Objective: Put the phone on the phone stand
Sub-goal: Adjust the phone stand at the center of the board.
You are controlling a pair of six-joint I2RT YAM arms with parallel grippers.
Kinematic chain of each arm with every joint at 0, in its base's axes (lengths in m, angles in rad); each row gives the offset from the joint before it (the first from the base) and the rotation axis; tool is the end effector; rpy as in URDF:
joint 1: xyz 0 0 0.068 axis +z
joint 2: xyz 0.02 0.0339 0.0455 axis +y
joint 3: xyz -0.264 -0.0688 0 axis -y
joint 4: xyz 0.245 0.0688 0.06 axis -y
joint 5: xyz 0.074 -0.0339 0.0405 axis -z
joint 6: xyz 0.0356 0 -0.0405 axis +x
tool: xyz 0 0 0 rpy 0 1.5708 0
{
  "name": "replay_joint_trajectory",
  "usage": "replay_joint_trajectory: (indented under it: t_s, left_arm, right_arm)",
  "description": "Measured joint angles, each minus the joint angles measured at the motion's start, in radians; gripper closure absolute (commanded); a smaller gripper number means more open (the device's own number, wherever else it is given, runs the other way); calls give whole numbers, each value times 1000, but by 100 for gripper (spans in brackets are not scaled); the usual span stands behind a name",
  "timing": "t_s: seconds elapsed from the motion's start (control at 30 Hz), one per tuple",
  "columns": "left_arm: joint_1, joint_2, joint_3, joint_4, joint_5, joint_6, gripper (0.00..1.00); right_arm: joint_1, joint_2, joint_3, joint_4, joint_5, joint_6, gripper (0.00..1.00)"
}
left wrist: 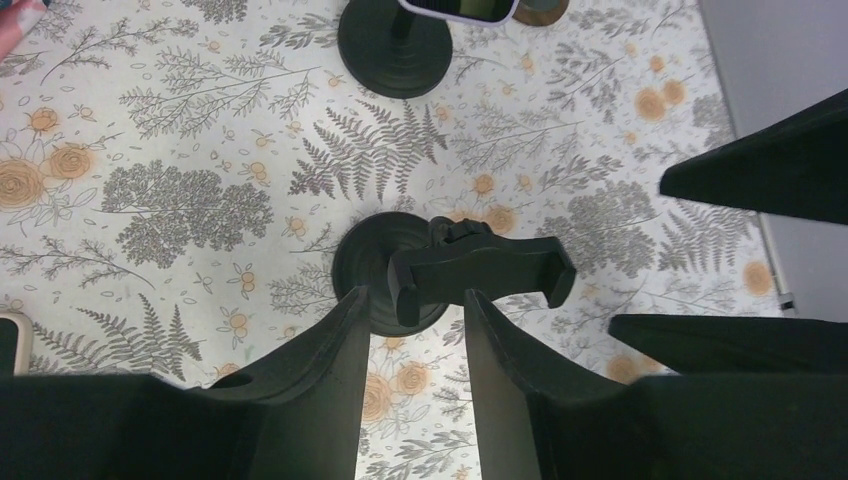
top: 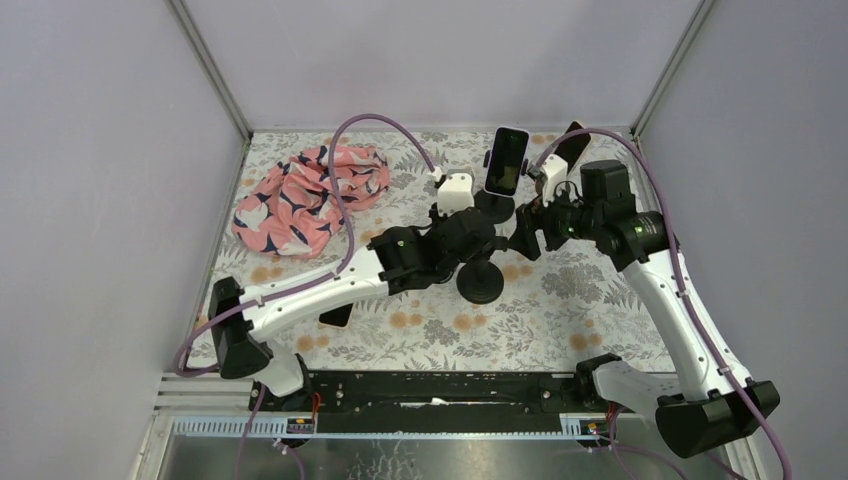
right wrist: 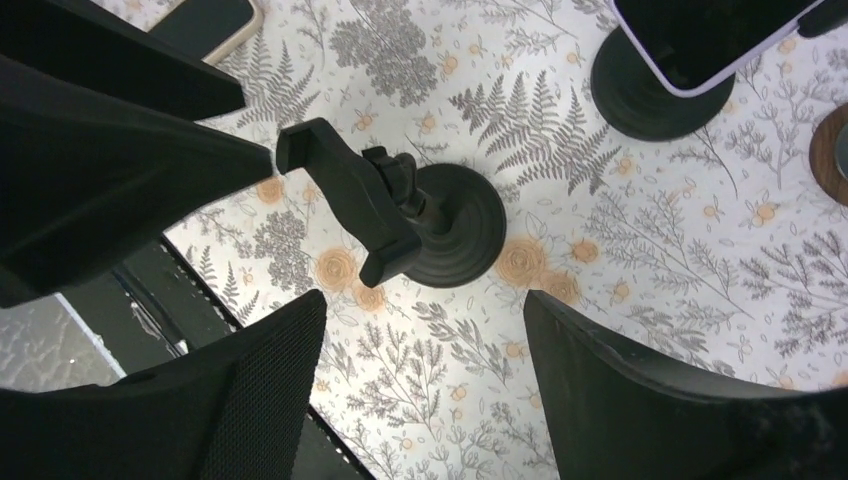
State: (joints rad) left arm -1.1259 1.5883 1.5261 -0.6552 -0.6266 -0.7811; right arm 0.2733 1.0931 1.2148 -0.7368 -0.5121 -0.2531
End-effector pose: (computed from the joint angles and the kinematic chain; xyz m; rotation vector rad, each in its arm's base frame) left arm 0.1696 -0.3073 0.3545 0.0565 2.1572 -0.3911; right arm 0.2074 0.0763 0.3766 -0.8334 1.9826 0.5690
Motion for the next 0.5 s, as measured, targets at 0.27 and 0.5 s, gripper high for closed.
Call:
replay_joint_trajectory:
  t_s: [0.27, 0.5]
  left_arm:
    - [0, -97, -37, 8, 2, -63, 68]
    - [-2, -89, -40, 12, 21, -100, 68]
  right_arm:
    - [102, 45, 30, -49, 139, 60, 40]
    - [143, 107, 84, -77, 198, 88, 43]
